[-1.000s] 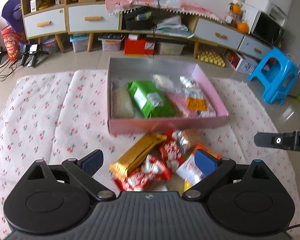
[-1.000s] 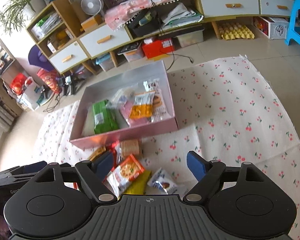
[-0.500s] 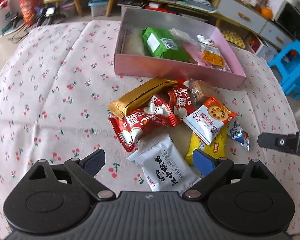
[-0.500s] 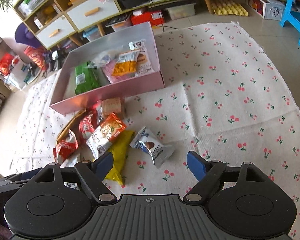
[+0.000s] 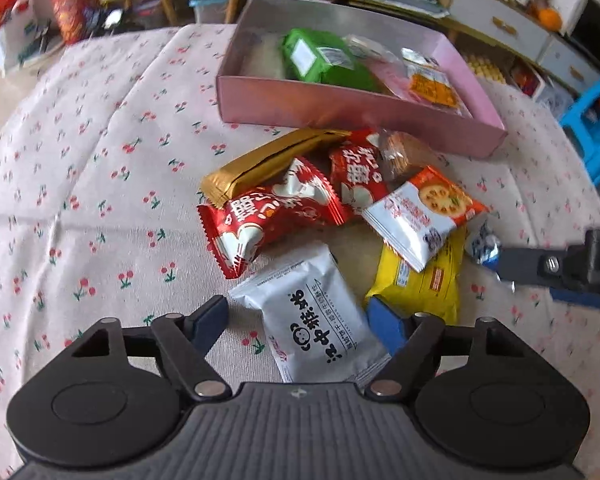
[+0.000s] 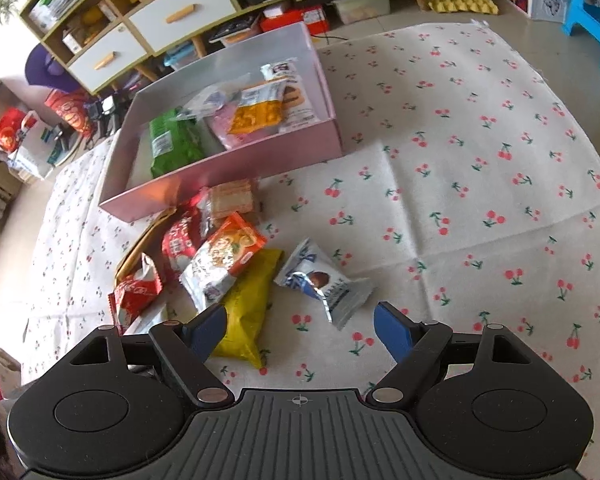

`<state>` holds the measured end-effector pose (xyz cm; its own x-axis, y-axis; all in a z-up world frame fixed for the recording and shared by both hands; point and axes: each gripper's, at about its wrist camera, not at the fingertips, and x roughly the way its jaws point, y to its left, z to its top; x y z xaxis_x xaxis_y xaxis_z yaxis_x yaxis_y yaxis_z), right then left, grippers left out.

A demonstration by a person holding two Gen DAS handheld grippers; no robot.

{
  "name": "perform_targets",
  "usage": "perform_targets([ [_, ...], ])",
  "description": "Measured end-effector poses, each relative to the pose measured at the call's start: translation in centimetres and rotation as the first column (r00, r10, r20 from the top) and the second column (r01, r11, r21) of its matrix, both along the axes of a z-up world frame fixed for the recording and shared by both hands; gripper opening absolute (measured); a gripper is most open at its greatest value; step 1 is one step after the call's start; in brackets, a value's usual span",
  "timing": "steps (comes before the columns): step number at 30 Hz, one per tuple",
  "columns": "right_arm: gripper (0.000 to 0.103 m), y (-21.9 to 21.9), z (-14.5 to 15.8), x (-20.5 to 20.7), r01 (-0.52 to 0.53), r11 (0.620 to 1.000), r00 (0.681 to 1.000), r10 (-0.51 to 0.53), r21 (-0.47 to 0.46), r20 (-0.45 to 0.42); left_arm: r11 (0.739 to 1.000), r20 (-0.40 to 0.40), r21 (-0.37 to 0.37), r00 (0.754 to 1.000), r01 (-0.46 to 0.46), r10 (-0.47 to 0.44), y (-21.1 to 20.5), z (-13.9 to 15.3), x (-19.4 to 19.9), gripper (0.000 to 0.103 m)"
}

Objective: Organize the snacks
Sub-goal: 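Withdraw both tools from the box back to the snack pile, then grasp the white printed pack with the left tool while the right tool grasps the orange lotus-biscuit pack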

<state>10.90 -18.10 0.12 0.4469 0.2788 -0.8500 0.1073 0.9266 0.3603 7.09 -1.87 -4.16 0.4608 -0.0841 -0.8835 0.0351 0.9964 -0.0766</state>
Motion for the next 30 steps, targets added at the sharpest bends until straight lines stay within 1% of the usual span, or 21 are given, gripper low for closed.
perform_targets([
  [1, 0.083, 0.2, 0.0, 0.0, -0.004, 1.000, 1.000, 0.004, 0.000, 0.008, 1.000, 0.009, 0.013, 1.000, 0.026, -0.027, -0.2, 0.1, -0.2, 0.064],
  [4, 0.083, 0.6, 0.0, 0.1, -0.006, 1.000, 1.000, 0.006, 0.010, 0.017, 0.994, 0.021, 0.044, 0.995, 0.098, -0.099, -0.5, 0.1, -0.7, 0.056],
  [7, 0.083, 0.9, -0.1, 0.4, 0.002, 1.000, 1.000, -0.002, 0.025, 0.020, 0.985, 0.016, 0.041, 0.986, 0.165, -0.166, -0.2, 0.3, -0.8, 0.051],
  [9, 0.082, 1.3, -0.1, 0.6, 0.012, 0.999, 1.000, -0.013, 0.031, 0.026, 0.978, 0.003, 0.031, 0.978, 0.206, -0.207, 0.2, 0.4, -0.8, 0.050],
  [12, 0.082, 1.9, -0.1, 1.0, 0.028, 0.999, 0.999, -0.030, 0.045, 0.041, 0.970, -0.013, 0.015, 0.970, 0.244, -0.243, 1.1, 0.4, -0.7, 0.050],
  [16, 0.082, 3.2, 0.0, 1.8, 0.046, 0.997, 0.997, -0.049, 0.055, 0.059, 0.966, -0.028, 0.004, 0.966, 0.257, -0.256, 2.3, 0.6, -0.7, 0.050],
  [23, 0.081, 5.5, -0.6, 3.2, 0.082, 0.997, 0.994, -0.083, 0.015, 0.072, 0.977, -0.040, 0.010, 0.976, 0.215, -0.214, 3.8, 1.0, -0.6, 0.052],
  [28, 0.081, 6.8, -1.0, 4.4, 0.097, 0.994, 0.991, -0.092, -0.058, 0.093, 0.978, -0.041, 0.009, 0.978, 0.206, -0.206, 4.2, 1.2, -1.1, 0.052],
  [30, 0.075, 7.1, -1.4, 4.7, 0.084, 0.992, 0.993, -0.076, -0.092, 0.086, 0.978, -0.042, 0.012, 0.977, 0.207, -0.207, 4.1, 1.3, -1.2, 0.053],
])
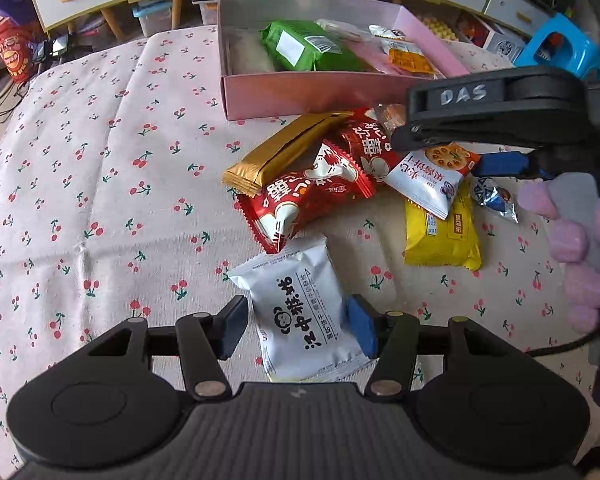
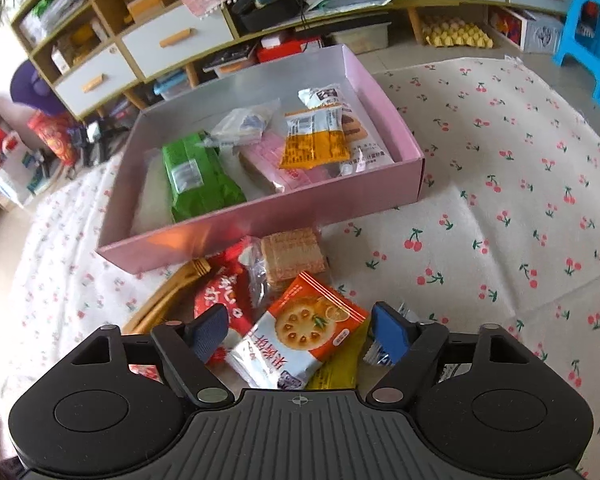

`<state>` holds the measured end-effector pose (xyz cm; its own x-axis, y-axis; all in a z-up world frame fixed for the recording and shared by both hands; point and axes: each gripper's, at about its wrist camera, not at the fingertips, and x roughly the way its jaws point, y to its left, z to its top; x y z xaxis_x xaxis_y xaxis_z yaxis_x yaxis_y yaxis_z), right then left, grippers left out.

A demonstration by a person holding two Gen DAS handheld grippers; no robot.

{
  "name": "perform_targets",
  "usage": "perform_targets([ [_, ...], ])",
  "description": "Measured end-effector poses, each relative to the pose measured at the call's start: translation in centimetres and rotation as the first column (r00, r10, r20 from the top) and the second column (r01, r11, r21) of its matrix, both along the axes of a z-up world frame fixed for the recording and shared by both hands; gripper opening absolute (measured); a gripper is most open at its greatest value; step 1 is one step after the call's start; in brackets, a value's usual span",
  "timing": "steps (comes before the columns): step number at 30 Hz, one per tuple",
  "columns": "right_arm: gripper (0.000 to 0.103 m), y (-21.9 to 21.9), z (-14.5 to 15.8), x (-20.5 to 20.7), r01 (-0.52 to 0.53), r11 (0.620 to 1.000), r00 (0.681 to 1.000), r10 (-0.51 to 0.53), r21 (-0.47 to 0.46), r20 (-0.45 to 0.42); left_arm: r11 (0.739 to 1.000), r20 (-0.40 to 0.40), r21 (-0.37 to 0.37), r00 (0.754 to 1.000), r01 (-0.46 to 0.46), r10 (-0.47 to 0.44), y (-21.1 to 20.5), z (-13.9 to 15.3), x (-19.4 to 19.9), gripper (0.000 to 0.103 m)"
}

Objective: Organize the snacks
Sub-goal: 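Grasp the white printed pack with the left tool while the right tool grasps the orange lotus-biscuit pack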

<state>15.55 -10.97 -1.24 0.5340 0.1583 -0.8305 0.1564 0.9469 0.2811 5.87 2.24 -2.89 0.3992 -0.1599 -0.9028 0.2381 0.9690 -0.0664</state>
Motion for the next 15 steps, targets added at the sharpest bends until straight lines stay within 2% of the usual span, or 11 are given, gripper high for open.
perform_targets([
  [4, 0.072, 0.1, -0.4, -0.2, -0.040, 0.997, 0.999, 0.039, -0.062, -0.014, 1.000, -0.001, 0.000, 1.000, 0.002, -0.002, -0.1, 0.0, 0.1, 0.055],
  [11, 0.070, -2.2, -0.1, -1.8, -0.129, 0.991, 0.990, 0.127, -0.036, -0.064, 1.000, -0.005, -0.009, 1.000, -0.006, 0.006, 0.1, 0.1, -0.2, 0.055],
  [15, 0.070, -3.9, 0.0, -3.0, -0.147, 0.989, 0.986, 0.143, -0.036, -0.086, 1.000, 0.003, 0.002, 1.000, -0.001, 0.001, 0.1, 0.1, -0.3, 0.054],
])
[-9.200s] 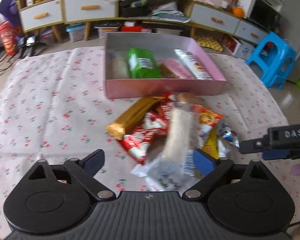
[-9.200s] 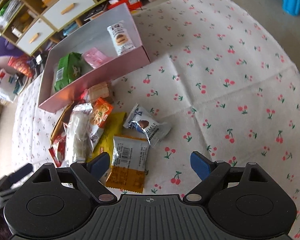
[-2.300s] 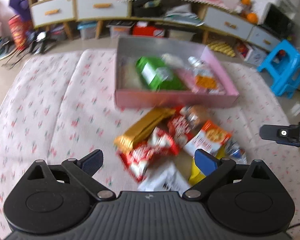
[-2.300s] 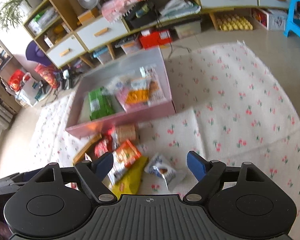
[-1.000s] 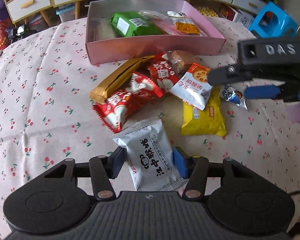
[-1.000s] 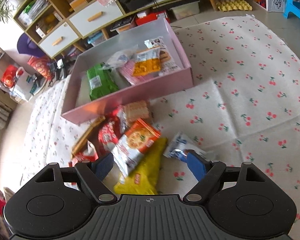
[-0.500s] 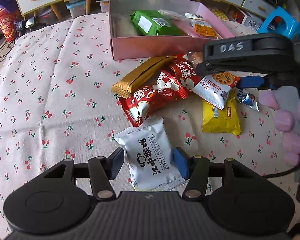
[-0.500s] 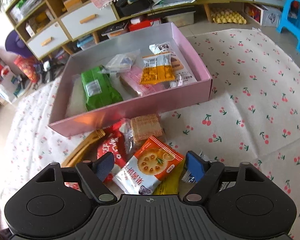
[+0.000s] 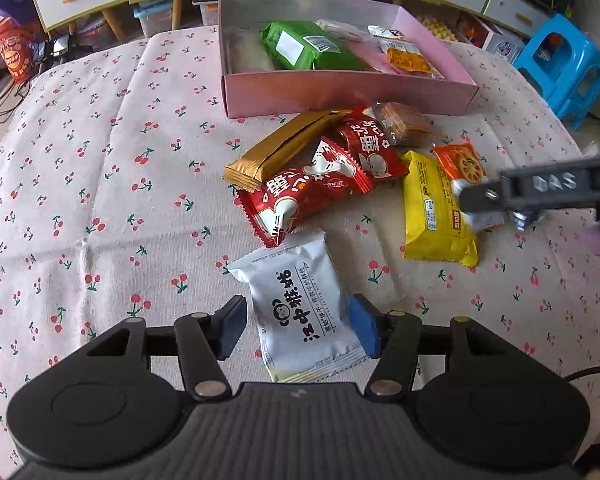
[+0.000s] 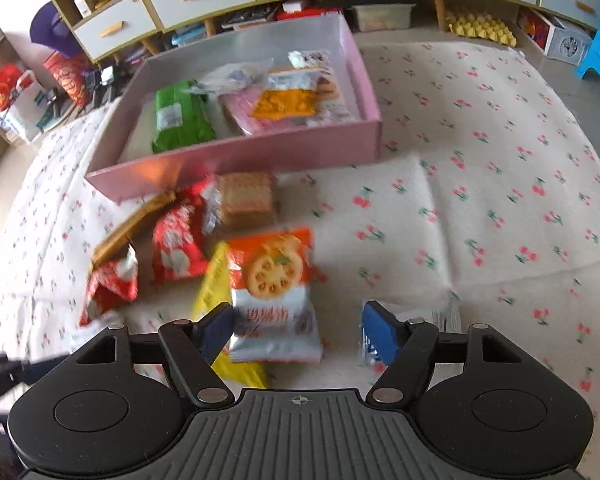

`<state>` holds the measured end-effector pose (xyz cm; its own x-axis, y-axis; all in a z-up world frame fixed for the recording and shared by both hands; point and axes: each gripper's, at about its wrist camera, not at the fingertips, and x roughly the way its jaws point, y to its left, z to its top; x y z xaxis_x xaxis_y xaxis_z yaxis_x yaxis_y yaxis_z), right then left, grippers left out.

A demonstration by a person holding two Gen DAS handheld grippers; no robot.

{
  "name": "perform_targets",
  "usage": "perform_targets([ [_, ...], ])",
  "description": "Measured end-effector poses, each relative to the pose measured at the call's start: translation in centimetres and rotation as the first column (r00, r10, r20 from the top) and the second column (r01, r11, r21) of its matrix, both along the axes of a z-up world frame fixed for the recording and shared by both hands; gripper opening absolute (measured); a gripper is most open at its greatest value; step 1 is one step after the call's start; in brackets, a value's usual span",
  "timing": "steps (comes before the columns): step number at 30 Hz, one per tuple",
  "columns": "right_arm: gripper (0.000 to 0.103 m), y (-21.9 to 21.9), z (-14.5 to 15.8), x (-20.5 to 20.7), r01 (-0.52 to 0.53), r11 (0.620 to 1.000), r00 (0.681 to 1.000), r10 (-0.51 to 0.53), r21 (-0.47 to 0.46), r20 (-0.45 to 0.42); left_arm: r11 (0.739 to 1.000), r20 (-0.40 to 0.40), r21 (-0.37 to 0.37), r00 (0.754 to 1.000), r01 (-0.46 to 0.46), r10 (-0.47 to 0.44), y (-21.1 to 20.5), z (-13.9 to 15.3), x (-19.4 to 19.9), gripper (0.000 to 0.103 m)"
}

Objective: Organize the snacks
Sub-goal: 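Grasp the white printed pack with the left tool while the right tool grasps the orange lotus-biscuit pack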

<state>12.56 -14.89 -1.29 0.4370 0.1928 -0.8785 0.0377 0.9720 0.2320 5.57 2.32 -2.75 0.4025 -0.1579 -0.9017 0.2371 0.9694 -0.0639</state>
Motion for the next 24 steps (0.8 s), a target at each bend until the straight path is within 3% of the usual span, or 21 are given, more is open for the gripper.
perform_targets([
  [6, 0.070, -2.5, -0.3, -1.2, 0.007, 1.000, 0.999, -0.007, -0.001, -0.035, 0.999, 0.029, 0.035, 1.000, 0.008, -0.009, 0.1, 0.3, -0.5, 0.054],
  [10, 0.069, -3.1, 0.6, -1.9, -0.041, 0.998, 0.999, 0.039, 0.047, 0.029, 0.998, 0.057, 0.056, 0.998, 0.001, -0.004, 0.5, 0.6, -0.8, 0.053],
  [11, 0.064, -3.0, 0.8, -2.1, -0.071, 0.996, 0.996, 0.067, 0.060, 0.061, 0.998, 0.063, 0.055, 0.998, -0.003, -0.001, 0.6, 0.6, -0.9, 0.053],
  [16, 0.061, -2.6, 1.0, -1.6, -0.155, 0.981, 0.980, 0.138, 0.114, 0.142, 1.000, 0.079, -0.003, 0.997, -0.019, 0.019, 1.4, 0.8, -1.1, 0.051],
  [24, 0.061, -1.7, -0.7, 0.0, -0.174, 0.982, 0.978, 0.163, 0.078, 0.129, 0.996, 0.052, -0.055, 0.996, -0.065, 0.067, 1.4, 0.3, -1.0, 0.051],
])
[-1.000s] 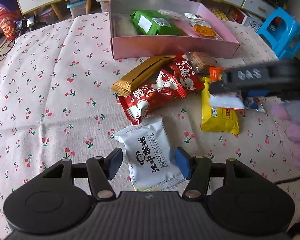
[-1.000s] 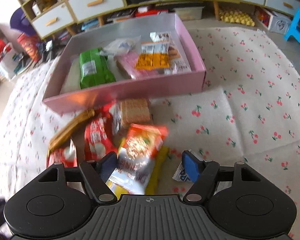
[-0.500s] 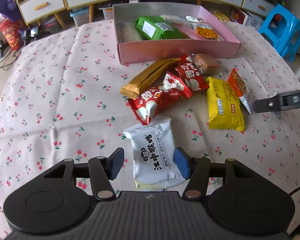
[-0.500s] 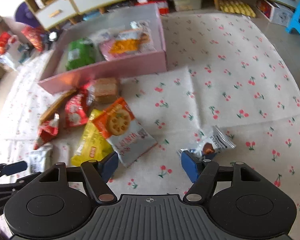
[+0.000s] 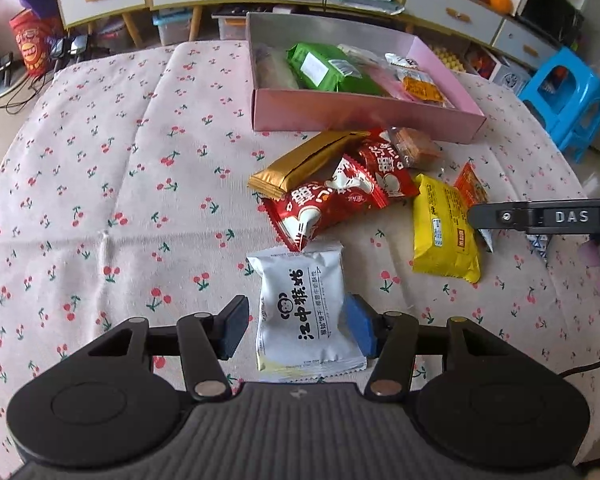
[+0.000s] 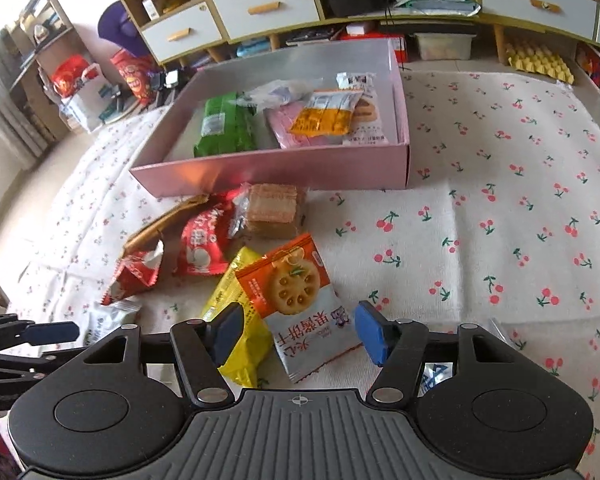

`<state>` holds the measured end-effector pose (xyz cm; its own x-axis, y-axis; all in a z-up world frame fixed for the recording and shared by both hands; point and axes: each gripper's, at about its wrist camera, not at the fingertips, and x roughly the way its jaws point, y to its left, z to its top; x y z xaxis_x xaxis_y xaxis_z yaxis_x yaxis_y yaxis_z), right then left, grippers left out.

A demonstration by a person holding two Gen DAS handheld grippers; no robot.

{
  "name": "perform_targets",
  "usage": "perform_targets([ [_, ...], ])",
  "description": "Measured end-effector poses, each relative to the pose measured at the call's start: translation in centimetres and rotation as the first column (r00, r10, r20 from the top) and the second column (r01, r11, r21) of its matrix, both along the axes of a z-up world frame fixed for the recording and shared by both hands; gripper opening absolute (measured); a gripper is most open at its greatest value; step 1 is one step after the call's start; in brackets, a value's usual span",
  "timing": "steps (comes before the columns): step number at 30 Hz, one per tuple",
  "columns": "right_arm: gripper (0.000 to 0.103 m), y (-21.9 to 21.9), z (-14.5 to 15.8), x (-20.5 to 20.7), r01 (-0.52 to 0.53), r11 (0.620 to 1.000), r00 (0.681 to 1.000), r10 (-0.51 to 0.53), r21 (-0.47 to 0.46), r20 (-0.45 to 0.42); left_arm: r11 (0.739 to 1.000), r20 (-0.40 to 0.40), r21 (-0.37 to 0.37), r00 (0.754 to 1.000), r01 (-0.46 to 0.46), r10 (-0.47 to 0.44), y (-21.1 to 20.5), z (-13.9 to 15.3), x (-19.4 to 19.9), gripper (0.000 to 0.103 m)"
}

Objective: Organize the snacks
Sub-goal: 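Grasp the white printed pack with the left tool while the right tool grasps the orange lotus-biscuit pack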

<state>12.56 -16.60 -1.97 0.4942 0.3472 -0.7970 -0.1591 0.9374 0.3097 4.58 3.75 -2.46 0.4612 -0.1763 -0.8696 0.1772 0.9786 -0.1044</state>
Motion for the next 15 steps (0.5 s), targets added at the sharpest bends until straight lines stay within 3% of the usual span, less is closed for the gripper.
perform_targets([
  [4, 0.061, -0.2, -0.7, 0.5, 0.026, 0.999, 1.000, -0.026, 0.018, -0.013, 0.999, -0.003, 0.042, 1.000, -0.006, 0.006, -0.8, -0.9, -0.1, 0.051],
  [11, 0.039, -1.2, -0.9, 0.9, 0.084, 0.988, 0.994, -0.074, 0.130, -0.082, 0.999, 0.001, 0.052, 1.000, 0.002, -0.002, -1.1, -0.9, -0.1, 0.046],
  [15, 0.038, -1.2, -0.9, 0.9, 0.098, 0.984, 0.991, -0.083, 0.148, -0.102, 0.999, -0.006, 0.039, 1.000, 0.006, -0.005, -1.0, -0.8, -0.1, 0.044],
])
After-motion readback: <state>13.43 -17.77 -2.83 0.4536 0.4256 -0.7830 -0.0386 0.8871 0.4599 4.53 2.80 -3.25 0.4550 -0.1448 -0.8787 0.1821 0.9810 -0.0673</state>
